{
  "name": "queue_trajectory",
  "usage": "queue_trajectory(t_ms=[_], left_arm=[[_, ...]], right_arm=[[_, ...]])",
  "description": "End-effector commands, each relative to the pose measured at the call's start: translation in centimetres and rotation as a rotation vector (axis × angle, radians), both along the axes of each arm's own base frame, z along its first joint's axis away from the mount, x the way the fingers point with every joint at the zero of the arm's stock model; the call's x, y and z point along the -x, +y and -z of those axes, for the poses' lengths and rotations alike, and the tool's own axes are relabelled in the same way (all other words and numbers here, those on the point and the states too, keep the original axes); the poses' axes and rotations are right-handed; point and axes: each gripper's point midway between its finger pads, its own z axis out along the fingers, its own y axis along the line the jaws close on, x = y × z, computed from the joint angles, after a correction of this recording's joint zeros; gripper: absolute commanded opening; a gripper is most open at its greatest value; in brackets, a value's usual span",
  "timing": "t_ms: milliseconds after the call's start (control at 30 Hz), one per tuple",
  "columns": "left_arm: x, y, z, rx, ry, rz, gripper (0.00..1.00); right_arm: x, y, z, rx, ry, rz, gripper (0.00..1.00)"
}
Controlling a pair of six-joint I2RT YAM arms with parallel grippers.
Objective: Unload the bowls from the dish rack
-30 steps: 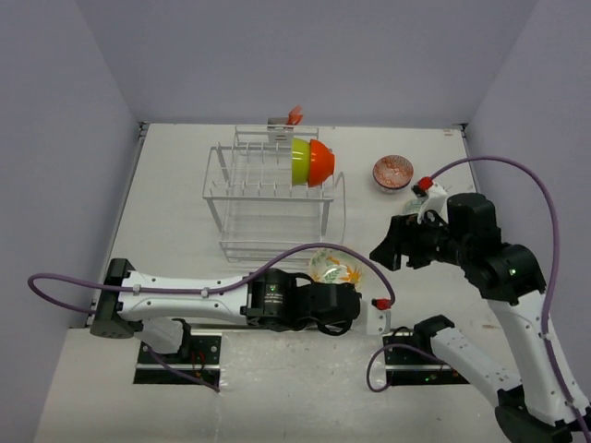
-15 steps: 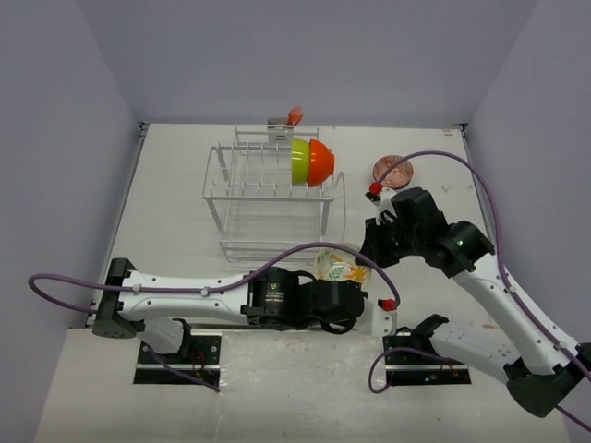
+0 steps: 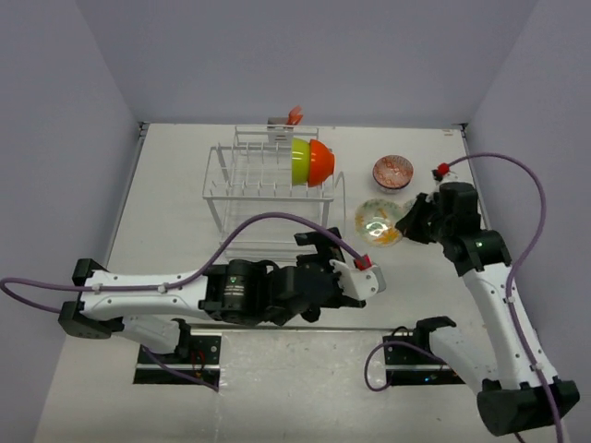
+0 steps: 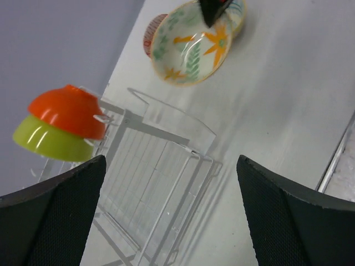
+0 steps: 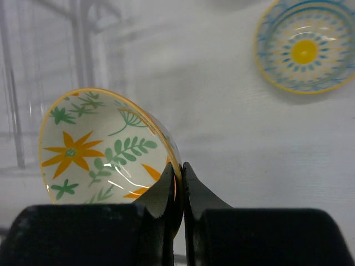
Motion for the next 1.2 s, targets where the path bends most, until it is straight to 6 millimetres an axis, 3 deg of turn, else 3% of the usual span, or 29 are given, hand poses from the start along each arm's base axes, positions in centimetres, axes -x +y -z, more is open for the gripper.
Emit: queue_trajectory(t_ms=[0, 33, 67, 133, 167, 233, 267, 367, 400, 500, 667, 767, 867, 1167], left_arm=[[-3.3, 4.5, -8.5, 0.386, 0.001, -0.273, 1.00], [-4.6, 5.8, -9.6, 0.499, 0.056, -0.354, 1.00], [-8.0, 8.2, -11.0, 0.593, 0.083, -0.455, 1.00], [-10.5, 12.0, -13.0, 0.759, 0.144, -0.538, 1.00], [-12.5, 14.9, -14.3, 0.820, 0.119, -0.626, 1.00], [-13.4, 17.8, -15.5, 0.874, 0.110, -0.705, 1.00], [-14.4, 20.0, -16.2, 0.890, 0.085, -0.770, 1.00], [-16.5, 22.6, -15.6, 0.898, 0.092, -0.850, 1.00], [-16.8, 22.9, -15.3, 0.907, 0.106, -0.843, 1.00], [-18.1, 23.8, -12.0, 0.881, 0.142, -0.852, 1.00], [-19.1, 24.1, -10.1, 0.866, 0.181, -0.805, 1.00], [-19.6, 24.0, -9.1, 0.832, 0.193, -0.803, 1.00], [-19.6, 24.1, -9.1, 0.830, 0.189, -0.790, 1.00], [-19.6, 23.7, -8.8, 0.835, 0.208, -0.750, 1.00]], right_arm=[[-2.9, -5.5, -3.3, -0.081, -0.202, 0.272, 0.00], [-3.1, -7.1, -3.5, -0.086, -0.227, 0.339, 0.00], [-4.0, -8.2, -4.0, -0.107, -0.269, 0.397, 0.00], [-5.4, -11.4, -2.7, -0.113, -0.289, 0.521, 0.00], [-5.9, -12.6, -2.1, -0.115, -0.280, 0.577, 0.00], [-7.3, -14.7, -1.3, -0.112, -0.287, 0.639, 0.00], [-8.3, -15.7, 0.3, -0.116, -0.234, 0.667, 0.00], [-10.4, -17.3, 2.9, -0.116, -0.156, 0.701, 0.00], [-10.9, -17.5, 3.3, -0.122, -0.147, 0.698, 0.00], [-11.8, -18.2, 5.5, -0.119, -0.100, 0.722, 0.00], [-12.1, -18.3, 9.8, -0.165, -0.004, 0.734, 0.00], [-11.8, -18.4, 11.4, -0.156, 0.025, 0.747, 0.00], [-11.2, -18.9, 12.3, -0.129, 0.034, 0.767, 0.03], [-11.0, -18.4, 12.6, -0.137, 0.044, 0.746, 0.18]])
